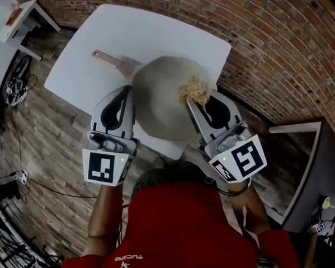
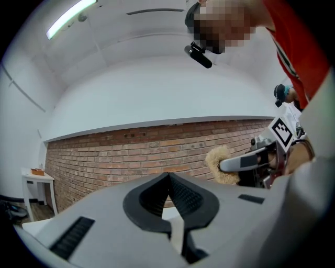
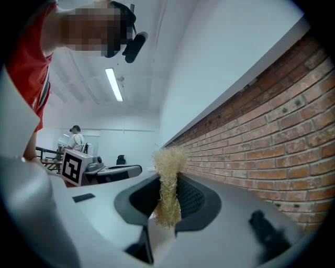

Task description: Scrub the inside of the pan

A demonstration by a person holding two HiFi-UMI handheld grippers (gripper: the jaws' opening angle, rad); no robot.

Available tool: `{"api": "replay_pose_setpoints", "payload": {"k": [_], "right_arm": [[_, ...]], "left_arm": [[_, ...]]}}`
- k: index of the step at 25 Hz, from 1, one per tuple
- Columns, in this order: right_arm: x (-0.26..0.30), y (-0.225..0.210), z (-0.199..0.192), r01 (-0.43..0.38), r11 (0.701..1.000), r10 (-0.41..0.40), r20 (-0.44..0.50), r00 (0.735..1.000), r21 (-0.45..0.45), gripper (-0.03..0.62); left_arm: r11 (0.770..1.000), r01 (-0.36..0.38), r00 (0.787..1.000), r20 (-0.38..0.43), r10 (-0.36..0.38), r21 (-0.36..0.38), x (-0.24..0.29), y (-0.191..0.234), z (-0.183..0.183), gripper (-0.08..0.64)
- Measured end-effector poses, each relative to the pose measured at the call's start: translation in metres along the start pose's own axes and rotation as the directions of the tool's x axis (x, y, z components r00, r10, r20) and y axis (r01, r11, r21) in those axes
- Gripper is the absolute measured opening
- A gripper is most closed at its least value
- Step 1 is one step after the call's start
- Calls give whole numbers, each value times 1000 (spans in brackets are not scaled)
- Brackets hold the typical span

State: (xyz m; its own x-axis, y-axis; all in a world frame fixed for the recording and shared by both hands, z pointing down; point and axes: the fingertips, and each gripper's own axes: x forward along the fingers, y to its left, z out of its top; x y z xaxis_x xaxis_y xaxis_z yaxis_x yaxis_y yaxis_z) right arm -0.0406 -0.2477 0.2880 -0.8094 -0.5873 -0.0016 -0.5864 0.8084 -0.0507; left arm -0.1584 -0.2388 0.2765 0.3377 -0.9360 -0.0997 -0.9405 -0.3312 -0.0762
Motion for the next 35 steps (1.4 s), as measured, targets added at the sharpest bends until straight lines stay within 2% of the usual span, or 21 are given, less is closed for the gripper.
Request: {"api": "replay_pose_setpoints", "payload": {"k": [6,13,17,21,24,27,31,35], "right_arm": [[4,-19,0,-57,998,57,3,998,-8,84],[20,-30,-7,-41,999,40,-51,998,-12,85],[37,-30,-20,-37,999,34,-114,993,-24,85],[57,-23,-40,-34,999,26,-220,975,-36,86],[73,-20,-64,-24,999,15,-311,950,-24,86],[87,-17,-93,-10,1000,5,-406,914,-12,85],[98,-15,-136,7,1000,-4,-541,841,3,85],[107,-15,-170,20,1000,-2,-634,773,21,86]], "left_arm": [[998,-60,998,-24,60,16,12,-6,-10,12],[997,-76,996,-37,77,31,19,0,-10,12],[997,-73,997,-35,74,34,24,7,-14,12],[997,-73,997,-35,75,35,27,21,-21,12],[998,-64,997,-39,65,30,31,29,-29,12],[998,-52,998,-38,53,28,34,34,-37,12],[999,-53,998,-36,53,5,35,42,-50,12],[999,-43,999,-30,42,-15,37,47,-57,12]]}}
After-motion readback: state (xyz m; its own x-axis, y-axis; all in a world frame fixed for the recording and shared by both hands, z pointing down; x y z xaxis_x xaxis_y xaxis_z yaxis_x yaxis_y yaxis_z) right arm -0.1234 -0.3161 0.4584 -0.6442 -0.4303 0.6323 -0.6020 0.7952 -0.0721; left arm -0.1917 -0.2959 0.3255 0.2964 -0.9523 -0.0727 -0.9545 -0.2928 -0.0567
